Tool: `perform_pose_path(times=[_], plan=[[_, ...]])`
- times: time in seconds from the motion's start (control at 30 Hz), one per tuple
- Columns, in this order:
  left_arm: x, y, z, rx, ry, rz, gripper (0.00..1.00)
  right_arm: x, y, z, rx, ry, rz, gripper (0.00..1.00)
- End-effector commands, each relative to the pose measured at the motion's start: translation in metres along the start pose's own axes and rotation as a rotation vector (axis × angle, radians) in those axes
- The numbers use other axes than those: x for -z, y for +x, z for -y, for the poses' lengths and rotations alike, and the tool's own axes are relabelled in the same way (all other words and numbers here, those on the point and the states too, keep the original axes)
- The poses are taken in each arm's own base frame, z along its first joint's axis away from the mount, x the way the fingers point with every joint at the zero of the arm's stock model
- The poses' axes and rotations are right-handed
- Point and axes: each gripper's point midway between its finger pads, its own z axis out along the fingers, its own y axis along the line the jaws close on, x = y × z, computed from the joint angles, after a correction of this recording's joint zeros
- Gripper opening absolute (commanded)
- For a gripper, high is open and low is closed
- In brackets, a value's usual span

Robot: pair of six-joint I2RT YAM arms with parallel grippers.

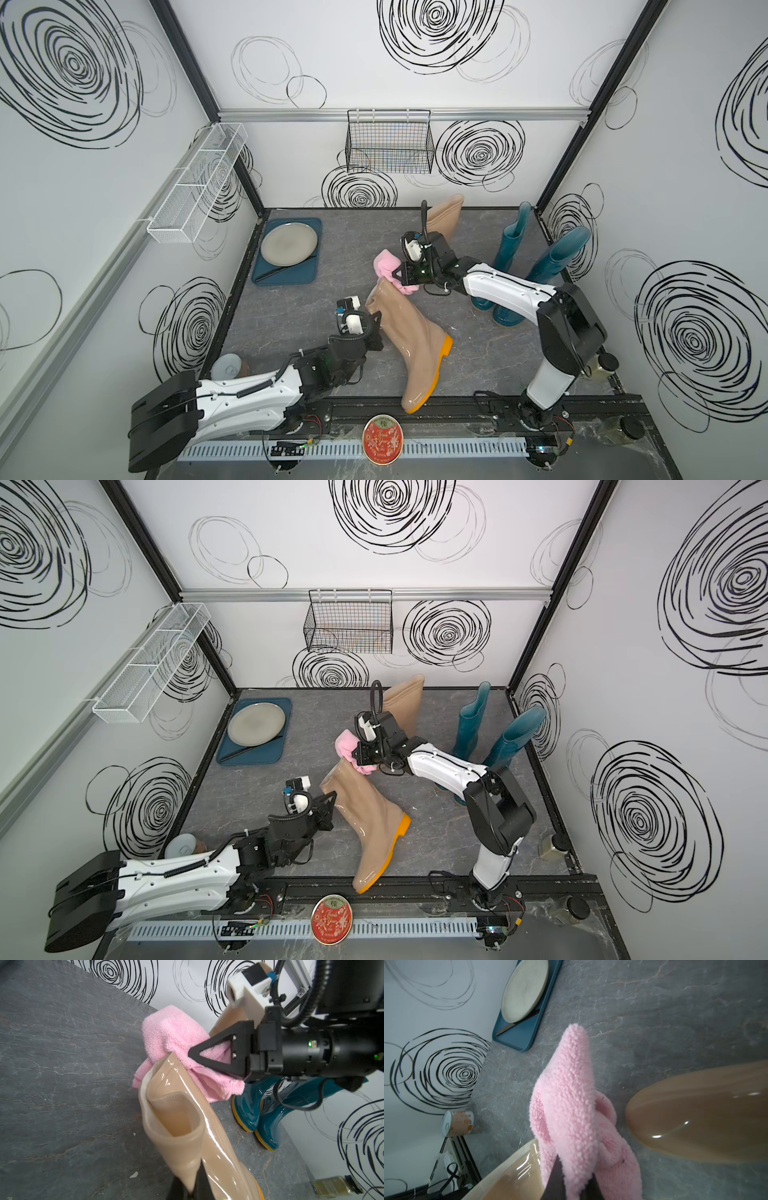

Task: Wipe the rubber boots with a cloth
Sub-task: Wipe the dirt off the rubber boot.

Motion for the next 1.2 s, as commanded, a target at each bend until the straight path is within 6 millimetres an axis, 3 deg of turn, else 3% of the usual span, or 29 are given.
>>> perform_pose_path(times=[0.0, 0.17, 0.3, 0.47, 0.57, 0.77, 0.87, 0.97, 1.03, 1.17], plan=[[0.000, -0.009, 0.005, 0.034, 0.012, 0.034, 0.00, 0.019, 0.034, -0.010, 0.035, 0.008, -0.029, 0.00], [-0.005, -0.011, 0.010, 0.006, 0.009, 0.030, 0.00, 0.046, 0.095, 0.010, 0.053, 0.158, -0.067, 0.00], [-0.010, -0.008, 0.006, 0.003, 0.002, 0.018, 0.00, 0.074, 0.128, 0.012, 0.052, 0.170, -0.065, 0.00], [-0.011, -0.010, 0.003, 0.013, -0.007, 0.029, 0.00, 0.081, 0.157, -0.011, 0.101, 0.062, -0.094, 0.00], [-0.013, -0.012, 0.006, 0.011, -0.005, 0.031, 0.00, 0.071, 0.155, -0.029, 0.133, -0.012, -0.100, 0.00], [-0.012, -0.010, 0.008, 0.012, -0.011, 0.022, 0.00, 0.057, 0.093, -0.076, 0.206, -0.083, -0.036, 0.00], [-0.008, -0.012, 0.009, 0.005, -0.018, 0.032, 0.00, 0.040, 0.074, -0.066, 0.173, -0.094, -0.010, 0.00], [-0.006, -0.011, 0.008, 0.004, -0.025, 0.035, 0.00, 0.024, 0.077, -0.042, 0.080, -0.101, -0.066, 0.00], [-0.006, -0.010, 0.007, 0.011, -0.025, 0.036, 0.00, 0.021, 0.090, -0.030, 0.075, -0.057, -0.086, 0.00], [-0.008, -0.008, 0.007, 0.002, -0.030, 0.031, 0.00, 0.036, 0.129, -0.017, 0.109, 0.049, -0.127, 0.00]])
